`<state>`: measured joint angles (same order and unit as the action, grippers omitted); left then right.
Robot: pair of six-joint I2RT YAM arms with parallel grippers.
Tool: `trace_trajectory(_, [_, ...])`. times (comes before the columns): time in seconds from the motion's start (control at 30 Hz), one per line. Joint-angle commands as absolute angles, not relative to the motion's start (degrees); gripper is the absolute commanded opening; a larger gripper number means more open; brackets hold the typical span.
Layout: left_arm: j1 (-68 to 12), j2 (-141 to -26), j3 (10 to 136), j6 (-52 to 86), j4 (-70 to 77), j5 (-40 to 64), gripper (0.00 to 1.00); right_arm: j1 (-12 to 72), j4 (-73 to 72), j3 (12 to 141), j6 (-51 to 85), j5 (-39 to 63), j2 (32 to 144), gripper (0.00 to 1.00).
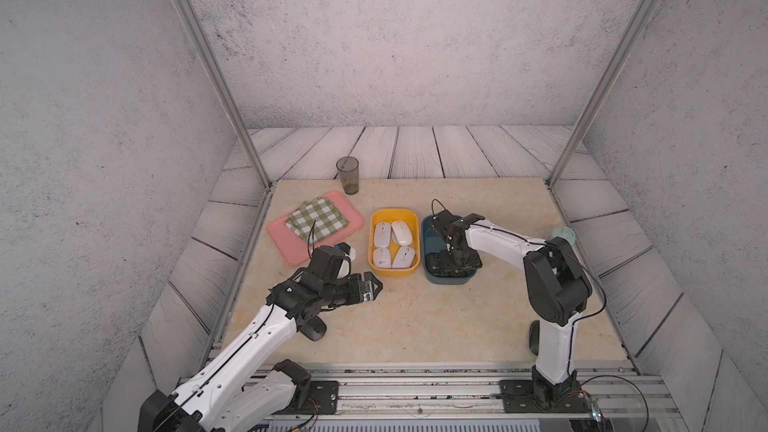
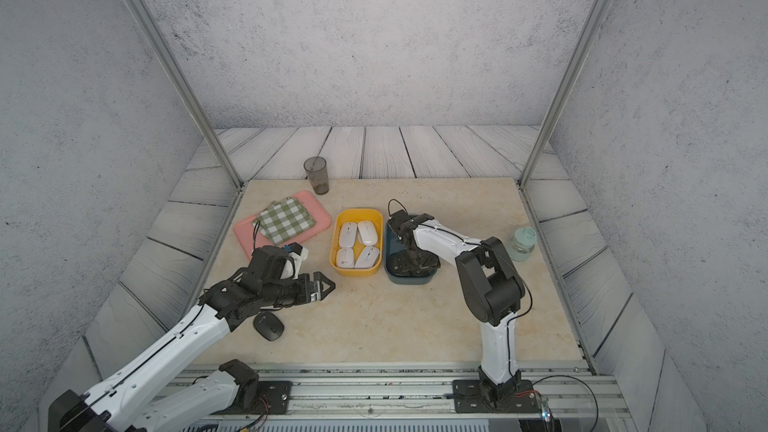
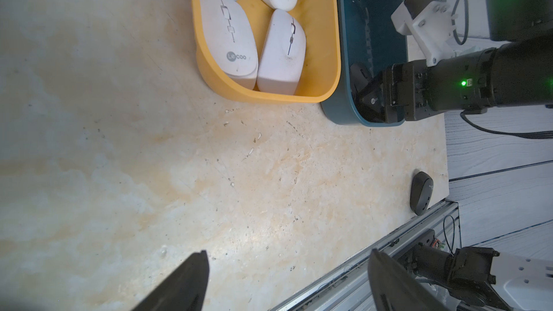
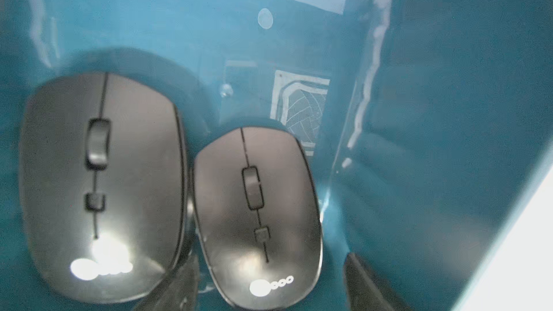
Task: Place the mice by color into the storage box
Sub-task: Place the mouse in the storage box.
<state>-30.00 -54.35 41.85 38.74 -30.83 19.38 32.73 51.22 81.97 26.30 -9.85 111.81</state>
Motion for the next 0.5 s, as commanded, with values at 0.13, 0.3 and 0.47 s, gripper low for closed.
trace_trajectory(0.13, [-29.3,-51.7,44.9,38.9,-34.6,17.6,0.9,33.0,52.7,82.4,29.8,-7.8,105.6,0.85])
trace_trajectory(0.3, [-24.9,-50.6,50.2,39.9,-45.8,11.9,0.96,33.1,50.9,81.7,30.6,-5.2,99.8,0.99])
trace_trajectory(0.47, [-10.5,-51.0,48.7,41.4,-50.0,15.7,0.98,33.4,47.8,80.0,29.7,0.4,94.1,0.99])
